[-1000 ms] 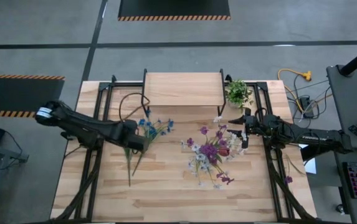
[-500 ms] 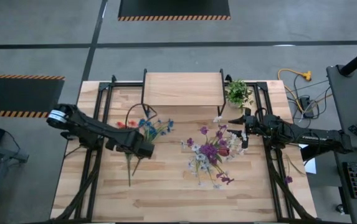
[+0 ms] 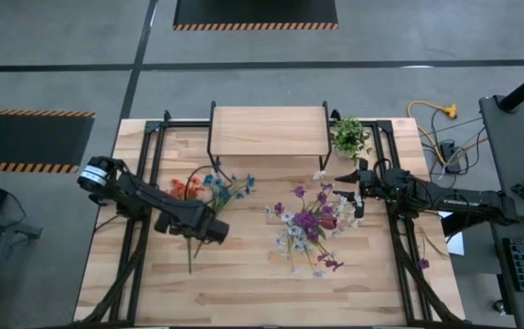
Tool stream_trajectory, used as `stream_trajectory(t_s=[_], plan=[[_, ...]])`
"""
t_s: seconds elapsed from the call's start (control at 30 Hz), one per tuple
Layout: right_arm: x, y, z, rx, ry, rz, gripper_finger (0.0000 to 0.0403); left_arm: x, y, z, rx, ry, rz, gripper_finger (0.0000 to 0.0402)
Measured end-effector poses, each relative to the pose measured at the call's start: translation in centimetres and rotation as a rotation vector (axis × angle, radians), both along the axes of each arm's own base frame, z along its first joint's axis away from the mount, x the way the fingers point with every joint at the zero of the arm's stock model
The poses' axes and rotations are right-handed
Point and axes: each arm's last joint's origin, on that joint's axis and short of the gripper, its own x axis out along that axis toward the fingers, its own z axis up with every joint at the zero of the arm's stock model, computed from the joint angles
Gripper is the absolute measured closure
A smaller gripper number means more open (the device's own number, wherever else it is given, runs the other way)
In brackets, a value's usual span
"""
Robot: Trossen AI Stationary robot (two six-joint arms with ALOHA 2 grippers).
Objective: Pick and place flowers into a vace then onto a shelf
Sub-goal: Put the orange flowers into the transparent vase
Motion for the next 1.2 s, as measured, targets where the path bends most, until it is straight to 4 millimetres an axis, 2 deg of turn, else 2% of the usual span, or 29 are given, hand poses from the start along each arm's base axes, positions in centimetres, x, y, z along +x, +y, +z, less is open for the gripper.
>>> stream_trajectory(t_s=[0.2,0.5,0.97,1.2], plan=[[0.0,0.0,0.0,0.001,0.003,0.000,0.0193,-0.2,-0.1,-0.1,0.017,0.000,0.025,0.0194],[0.0,0.0,-0.1,0.006,0.005,-0.001,0.0193,-1.5,0.4,-2.1,0.048,0.021,0.101,0.0194],[0.0,0.0,-0.1,0.008,0.004,-0.001,0.0193,-1.7,0.8,-0.4,0.110,-0.118,0.109,0.0194],[0.0,0.0,-0.1,0.009,0.005,-0.002,0.0193,-1.5,0.7,-1.9,0.123,-0.102,0.116,0.0194]])
